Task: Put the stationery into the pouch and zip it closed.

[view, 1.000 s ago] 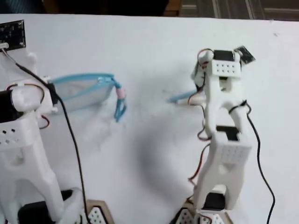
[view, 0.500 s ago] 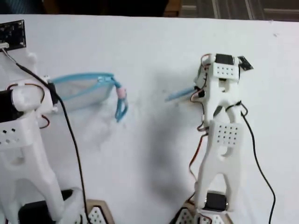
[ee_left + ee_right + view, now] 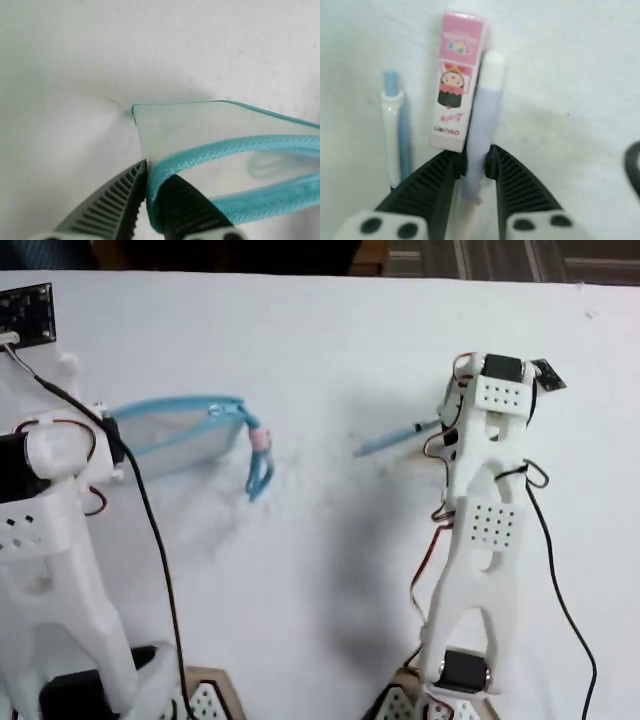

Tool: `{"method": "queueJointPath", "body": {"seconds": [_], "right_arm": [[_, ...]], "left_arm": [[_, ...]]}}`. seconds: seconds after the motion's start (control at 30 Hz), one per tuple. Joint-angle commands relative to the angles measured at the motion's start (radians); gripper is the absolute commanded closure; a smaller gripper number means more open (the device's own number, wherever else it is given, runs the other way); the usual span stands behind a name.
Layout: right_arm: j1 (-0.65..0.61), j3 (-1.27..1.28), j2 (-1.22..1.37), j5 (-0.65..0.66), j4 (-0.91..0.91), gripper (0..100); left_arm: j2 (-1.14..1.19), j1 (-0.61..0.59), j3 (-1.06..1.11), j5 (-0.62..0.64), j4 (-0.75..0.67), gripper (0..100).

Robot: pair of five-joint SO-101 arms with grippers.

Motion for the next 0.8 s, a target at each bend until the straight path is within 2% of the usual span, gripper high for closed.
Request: {"method": "queueJointPath", "body": {"seconds": [0.0,0.17,0.27,0.77], "right_arm": [[0.022,-0.04,-0.056,0.018,0.018,98.2],[0.03,-0.008,-0.159,0.058,0.019,98.2],[0.022,0.1,-0.28,0.078,0.019,98.2],[-0.134,1.005,-1.156,0.236,0.01,98.2]], "left_arm": [[-0.022,-0.001,-0.006,-0.008,-0.02,98],[-0.022,-0.001,-0.006,-0.008,-0.02,98],[-0.022,-0.001,-0.006,-0.008,-0.02,98],[-0.022,0.001,-0.006,-0.008,-0.018,98]]}}
